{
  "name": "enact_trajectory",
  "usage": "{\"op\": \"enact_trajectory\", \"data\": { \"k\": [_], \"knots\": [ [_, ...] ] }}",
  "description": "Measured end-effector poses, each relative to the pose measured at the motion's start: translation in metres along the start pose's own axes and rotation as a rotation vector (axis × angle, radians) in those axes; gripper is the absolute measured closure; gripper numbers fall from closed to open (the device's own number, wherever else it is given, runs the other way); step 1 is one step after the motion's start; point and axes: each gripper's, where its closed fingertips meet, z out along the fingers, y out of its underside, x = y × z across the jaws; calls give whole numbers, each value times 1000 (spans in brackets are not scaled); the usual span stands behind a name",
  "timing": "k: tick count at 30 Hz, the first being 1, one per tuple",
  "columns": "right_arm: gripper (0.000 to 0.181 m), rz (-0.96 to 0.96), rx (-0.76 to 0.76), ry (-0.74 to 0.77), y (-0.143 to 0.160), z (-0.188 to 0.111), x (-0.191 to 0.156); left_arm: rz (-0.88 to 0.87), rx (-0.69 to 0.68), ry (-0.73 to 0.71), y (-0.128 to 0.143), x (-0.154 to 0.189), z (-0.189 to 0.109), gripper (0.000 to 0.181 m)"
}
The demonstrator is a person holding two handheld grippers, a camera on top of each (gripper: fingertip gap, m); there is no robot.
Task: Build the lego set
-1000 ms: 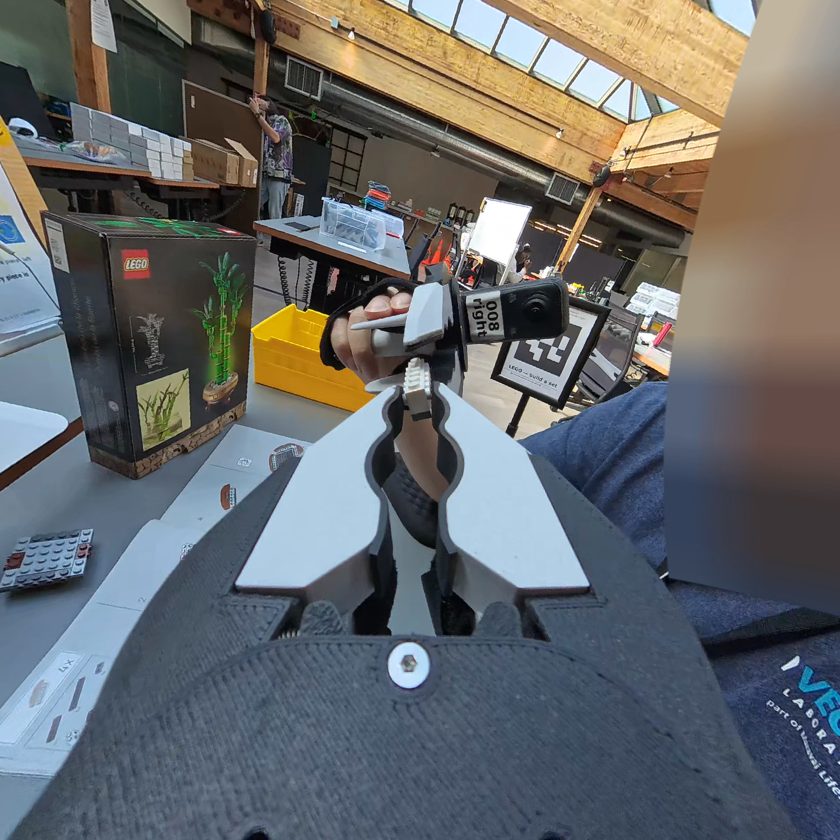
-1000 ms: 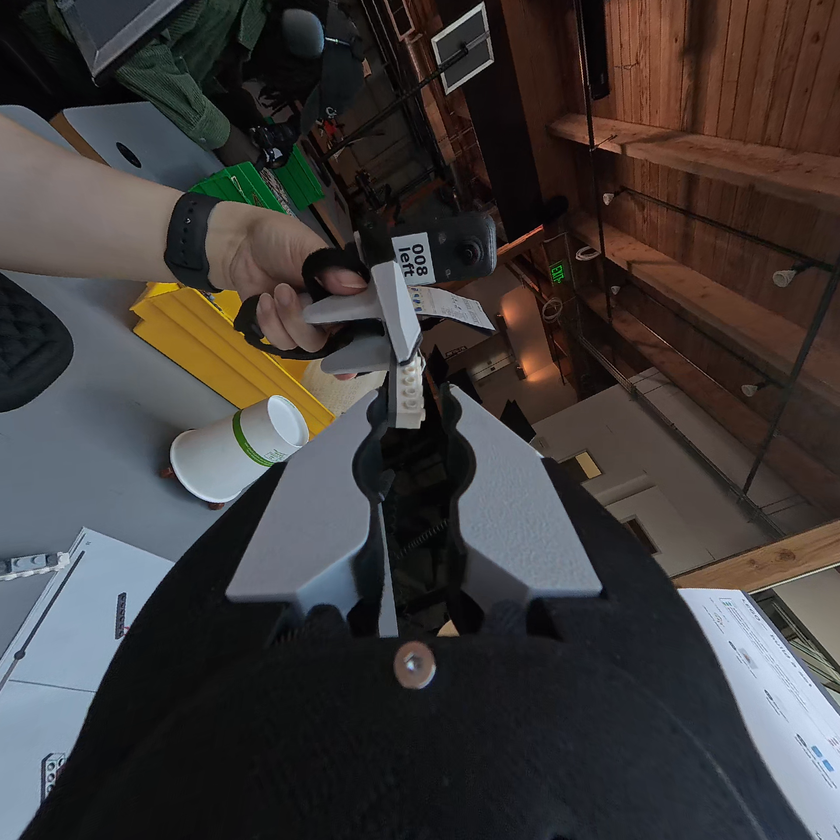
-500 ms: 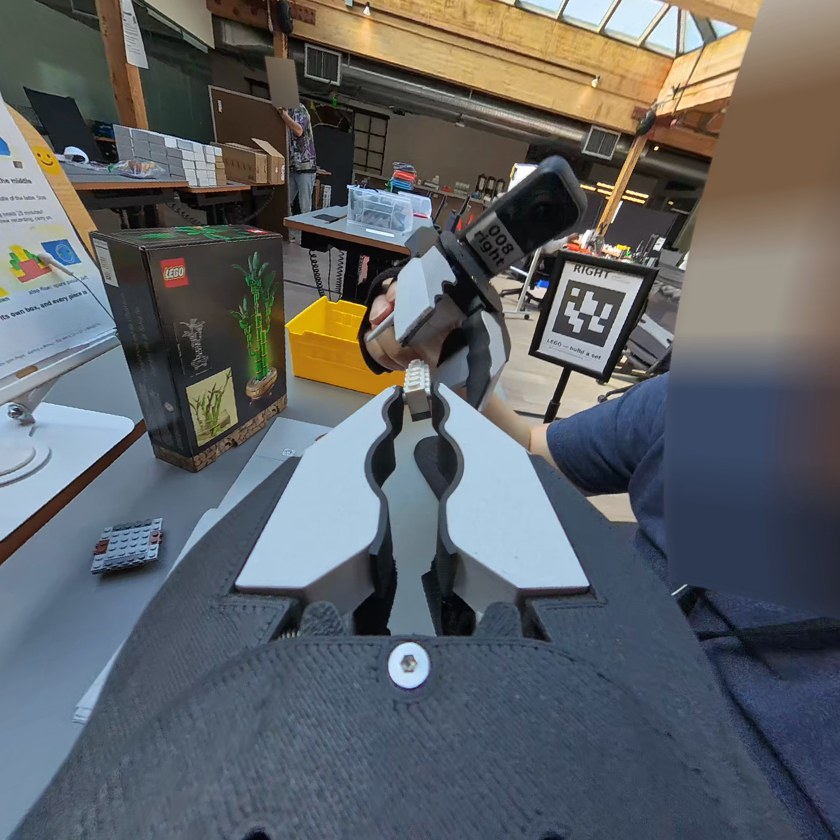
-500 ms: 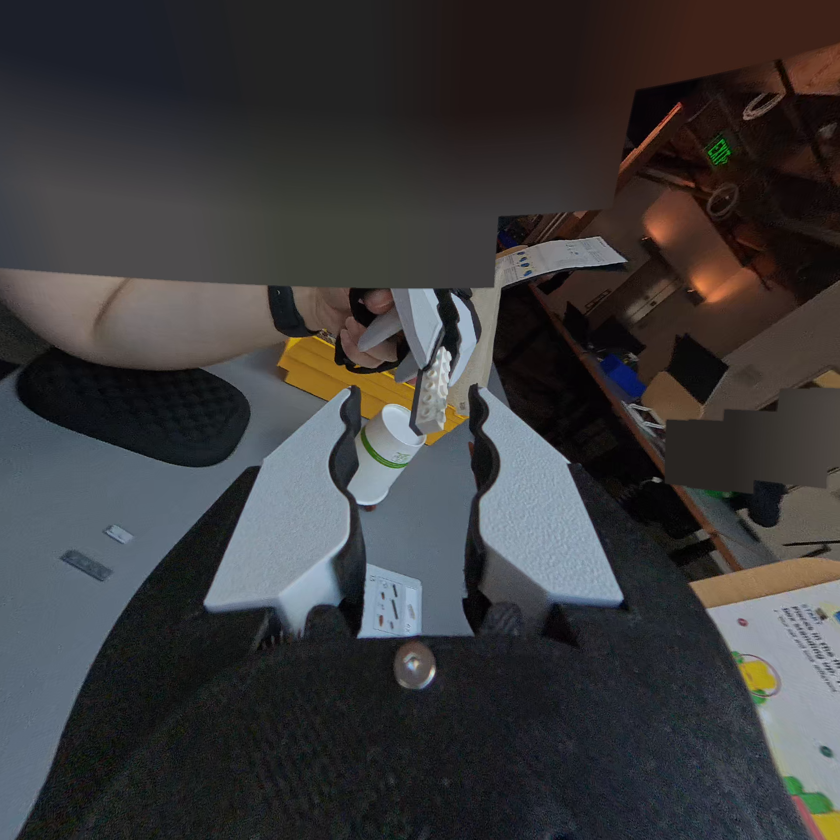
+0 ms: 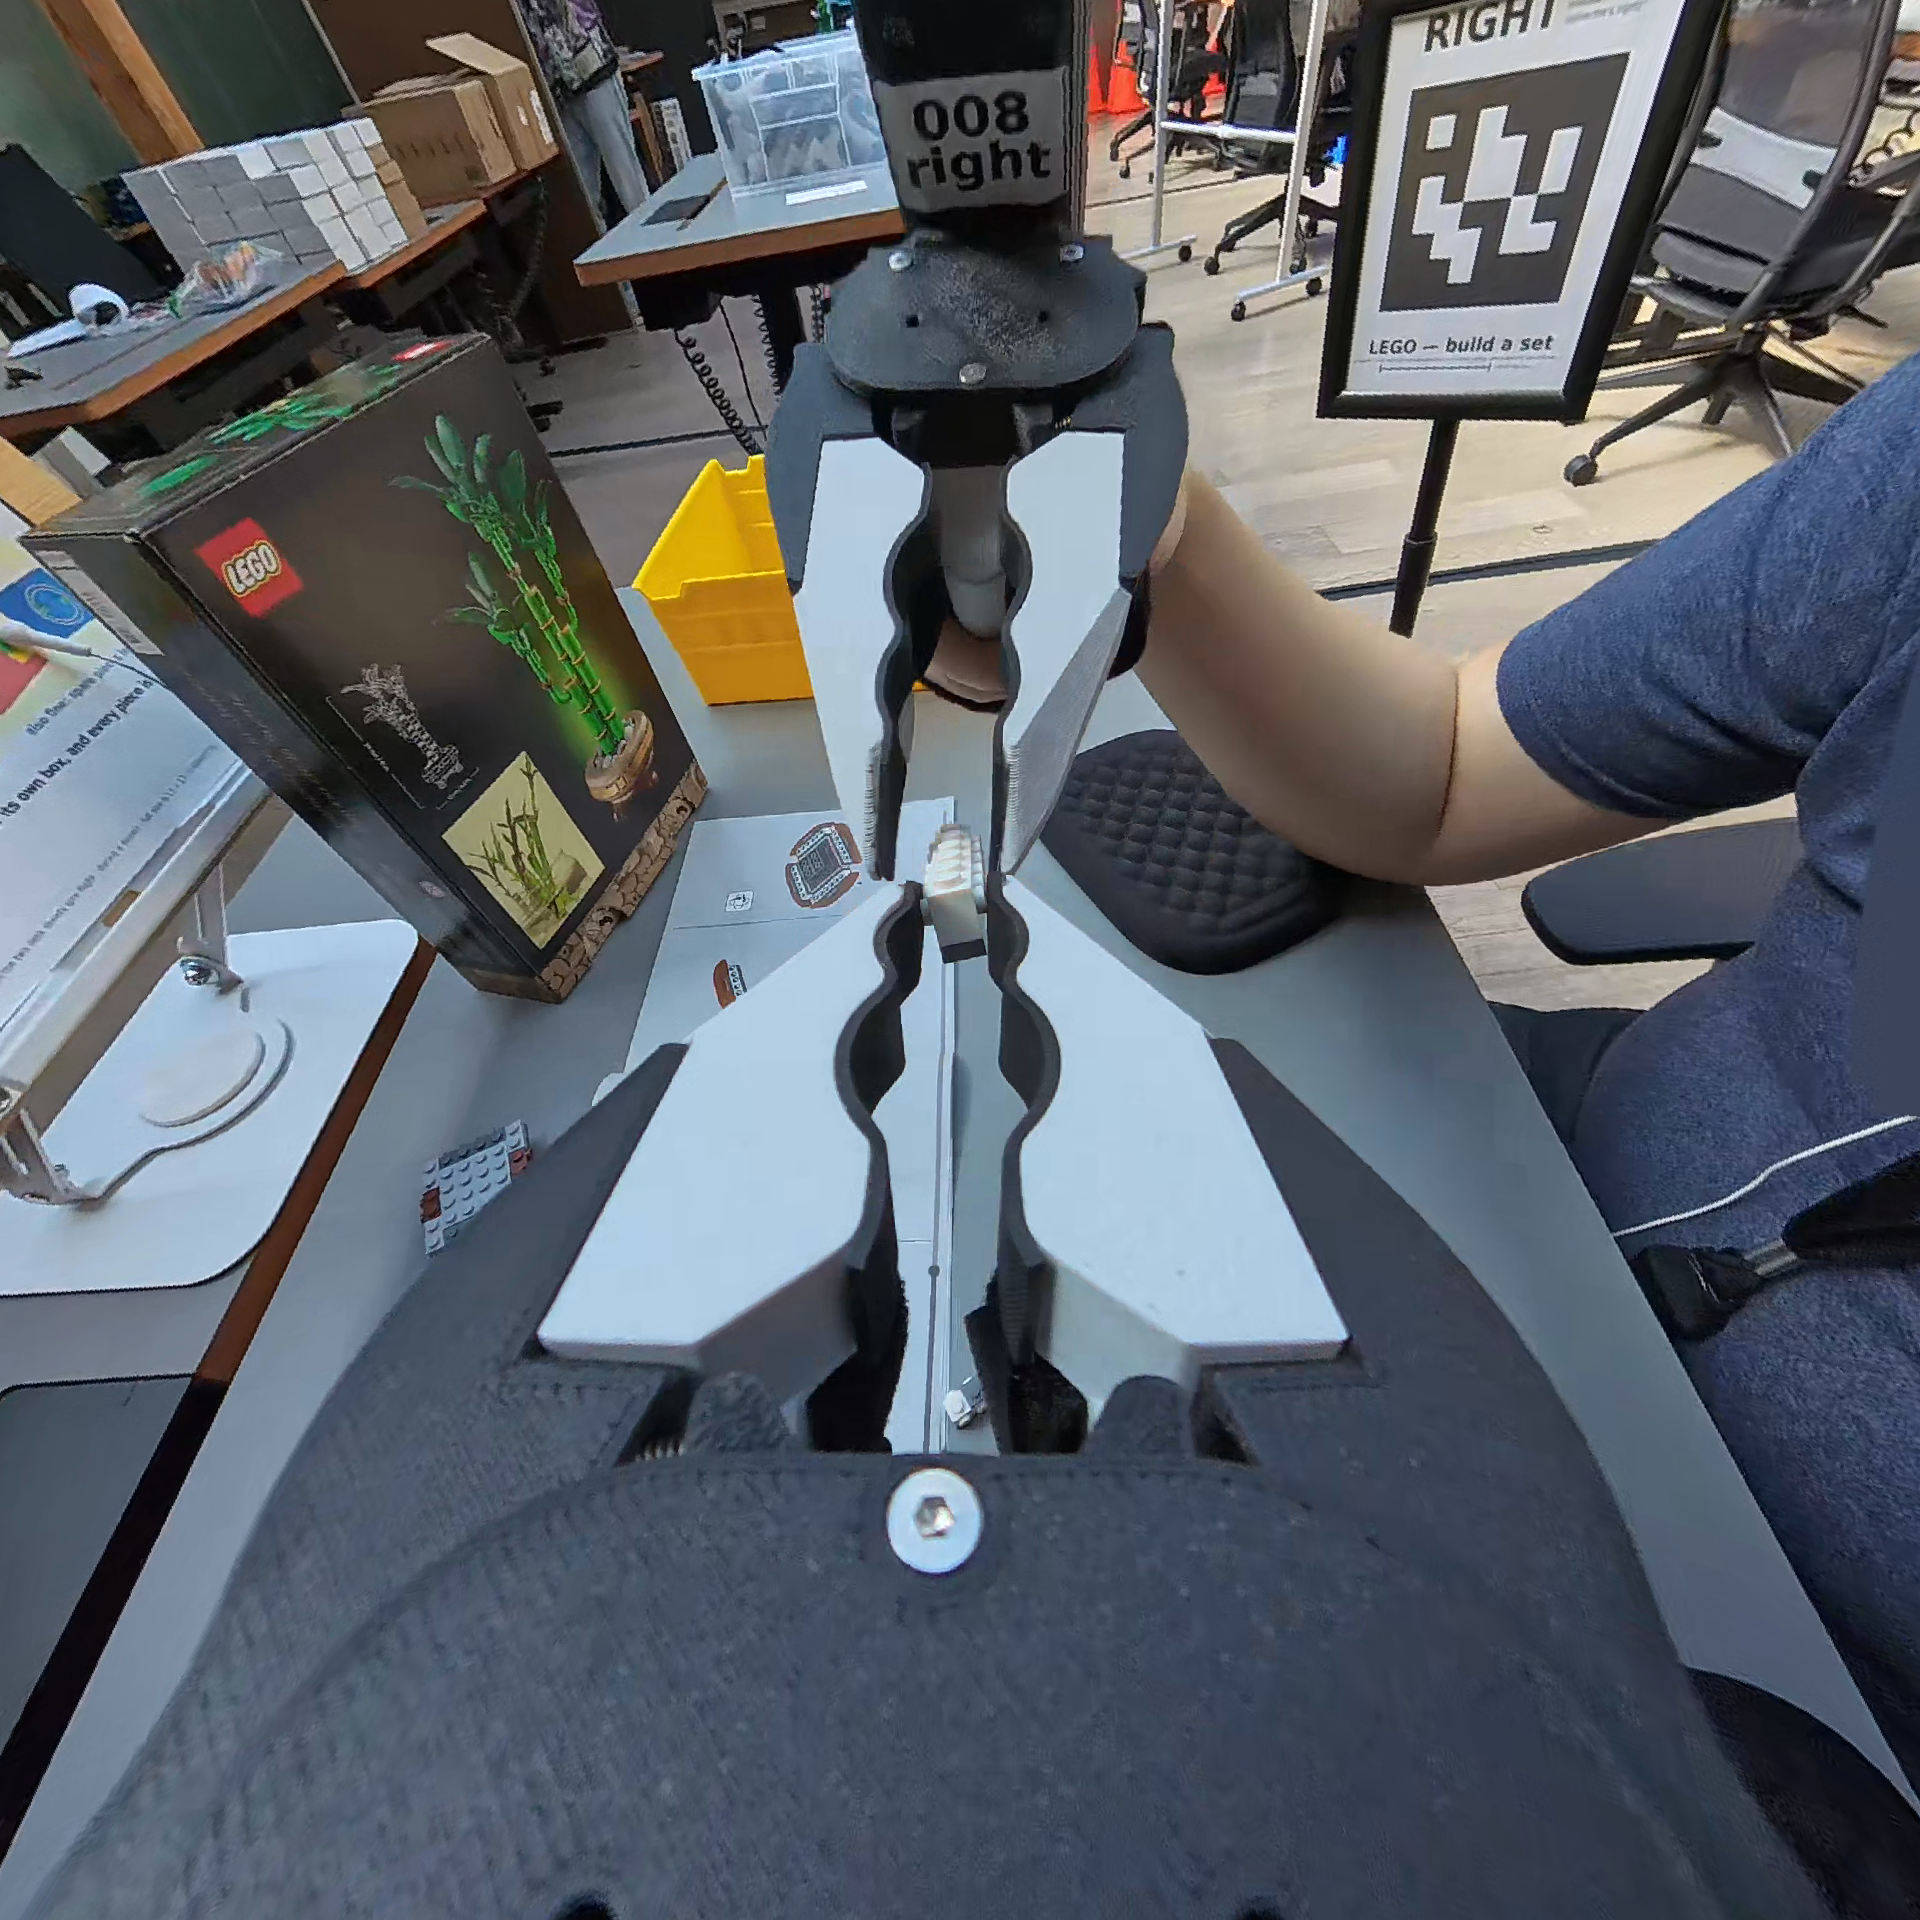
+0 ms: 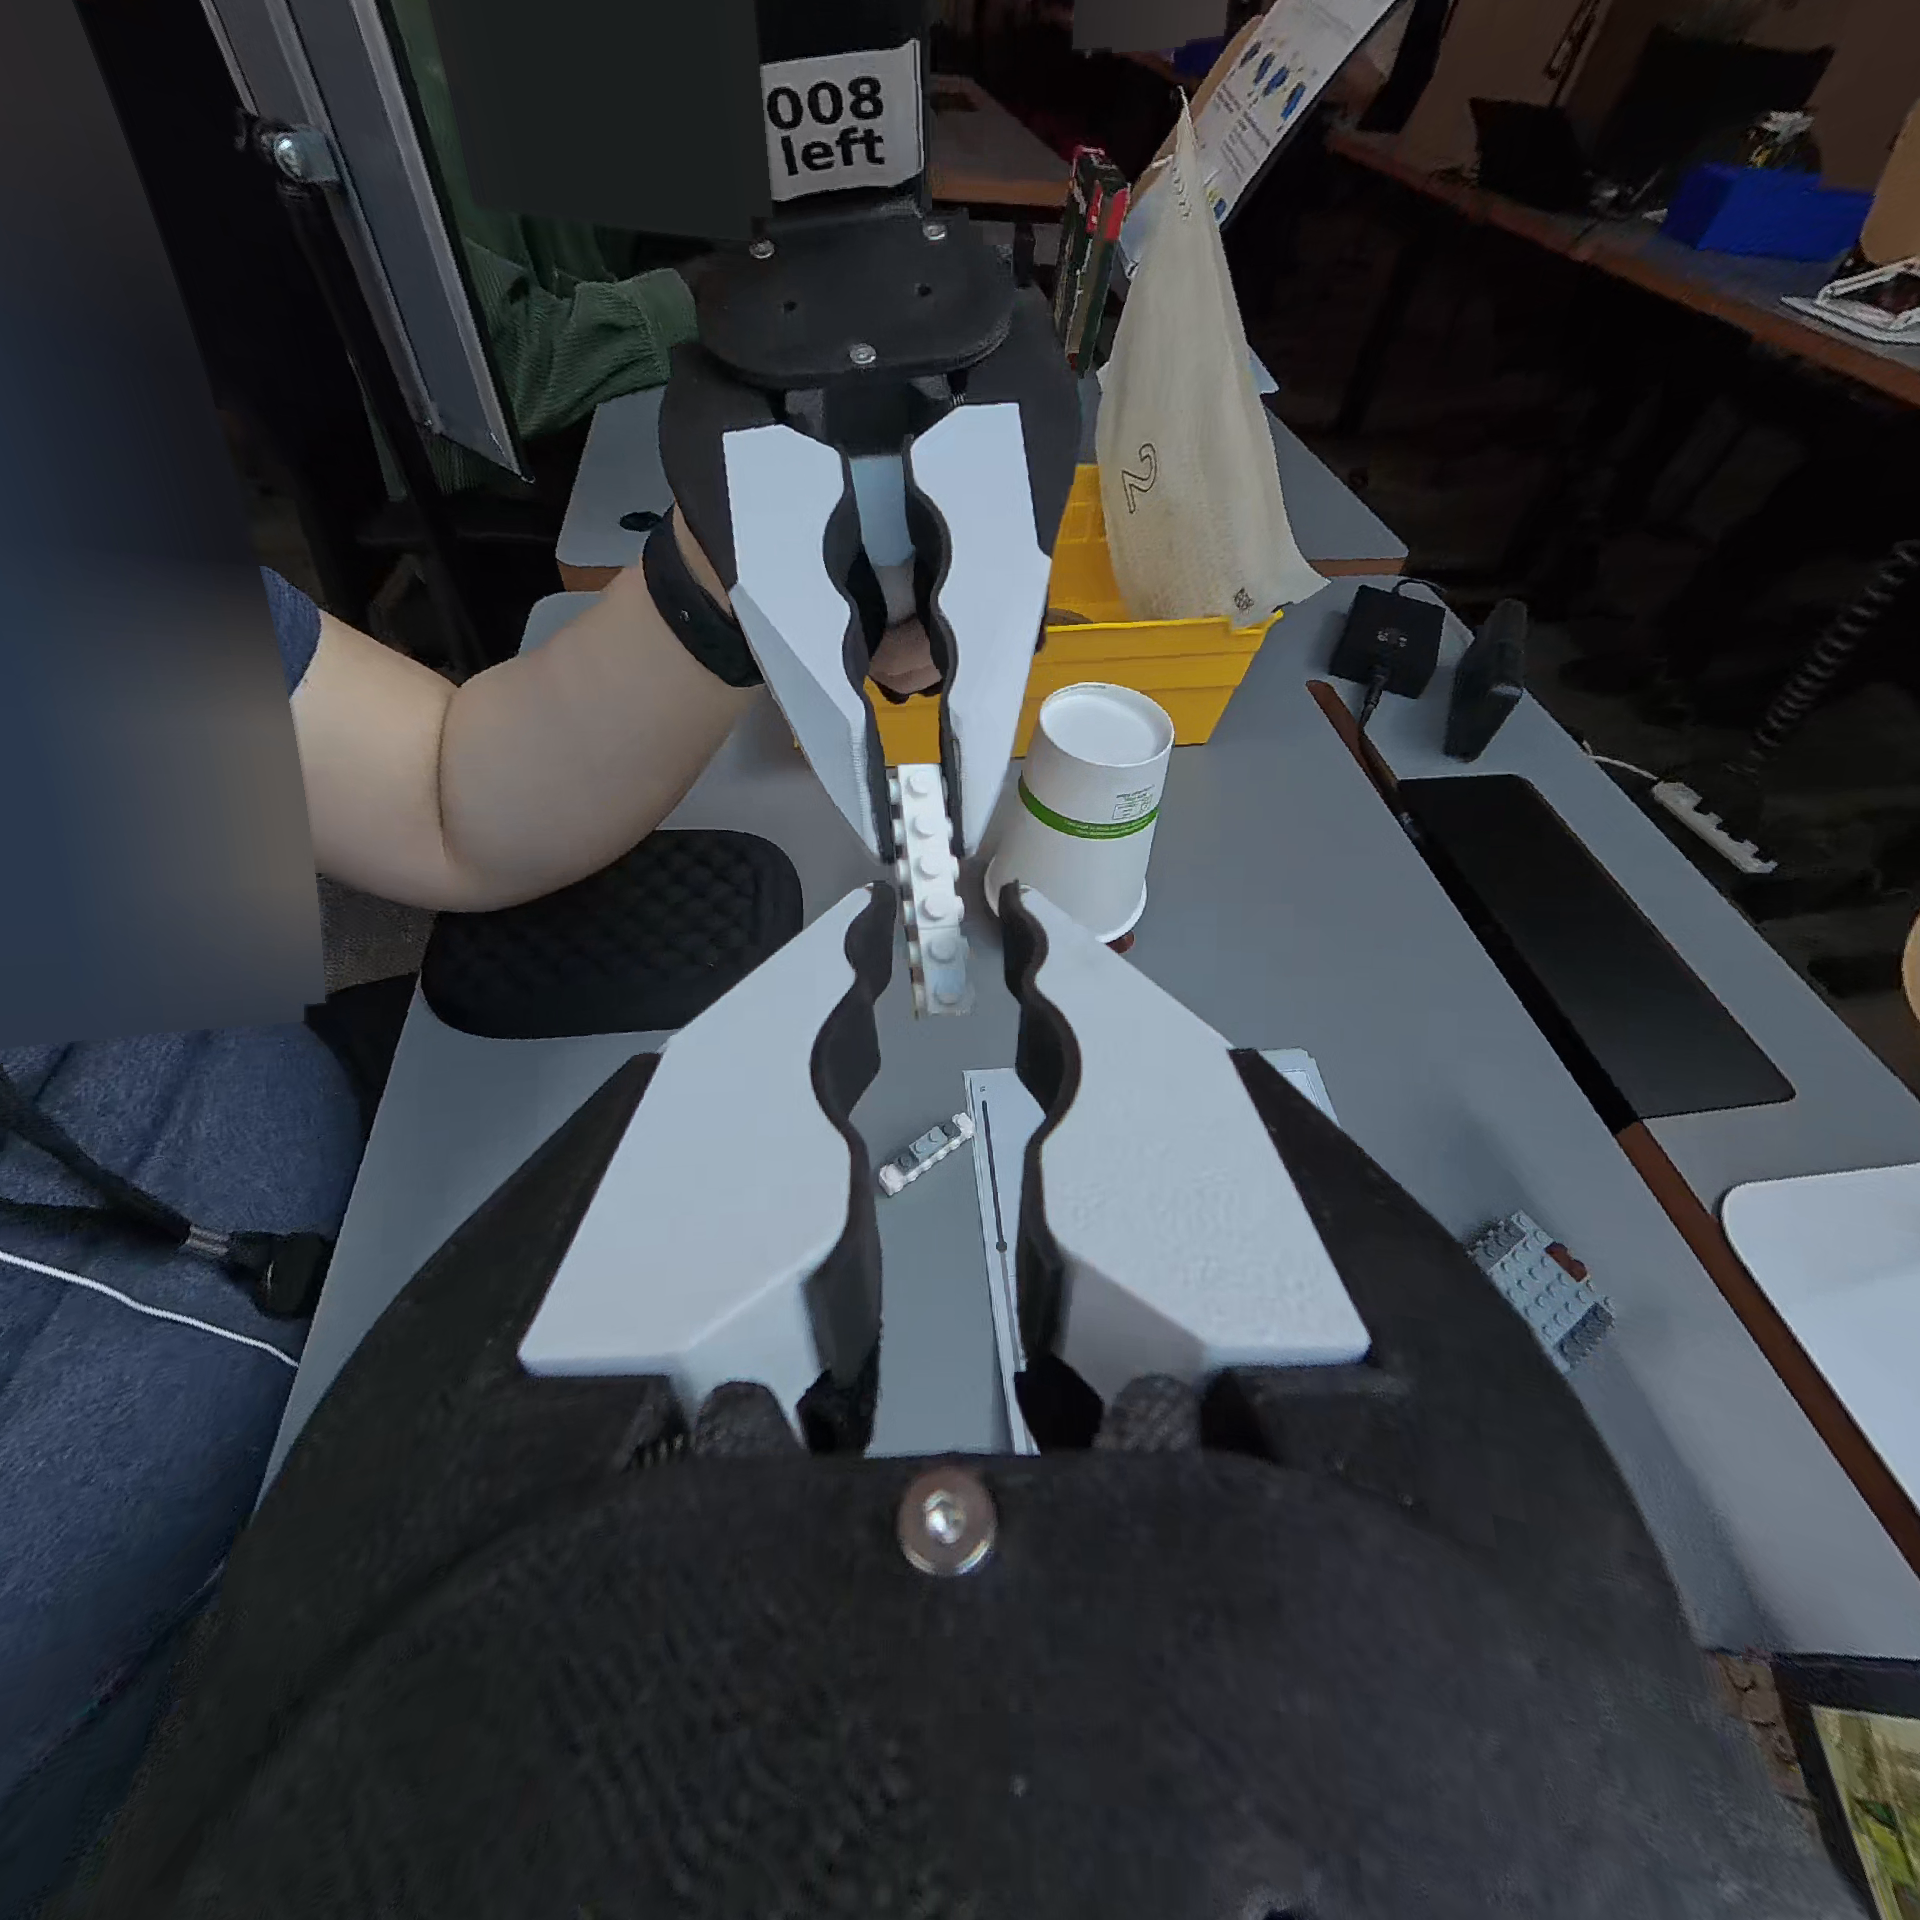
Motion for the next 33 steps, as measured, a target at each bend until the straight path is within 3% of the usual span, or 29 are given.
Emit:
{"op": "enact_trajectory", "data": {
  "k": [2,4,9,15,16,18,23,25,33],
  "knots": [
    [160,21,14,14,4,0,-1,6,3,18,-2,5,1,171],
    [171,32,-20,-1,9,-1,-9,20,-20,26,1,8,4,172],
    [164,2,-28,89,10,-3,-9,18,0,49,-1,12,8,172],
    [171,67,-4,59,26,1,-19,-21,-24,109,7,20,13,168],
    [171,79,-19,76,36,1,-19,-36,-34,109,10,19,13,154],
    [171,94,-69,74,64,7,-24,-69,-43,76,13,11,7,144],
    [171,-75,-427,-66,172,38,-77,-92,37,35,5,-1,-21,151],
    [171,-101,-520,-116,201,43,-90,-89,30,7,7,-4,-28,151],
    [171,-175,-563,-200,223,53,-100,-60,-30,-22,15,-3,-28,152]
  ]
}}
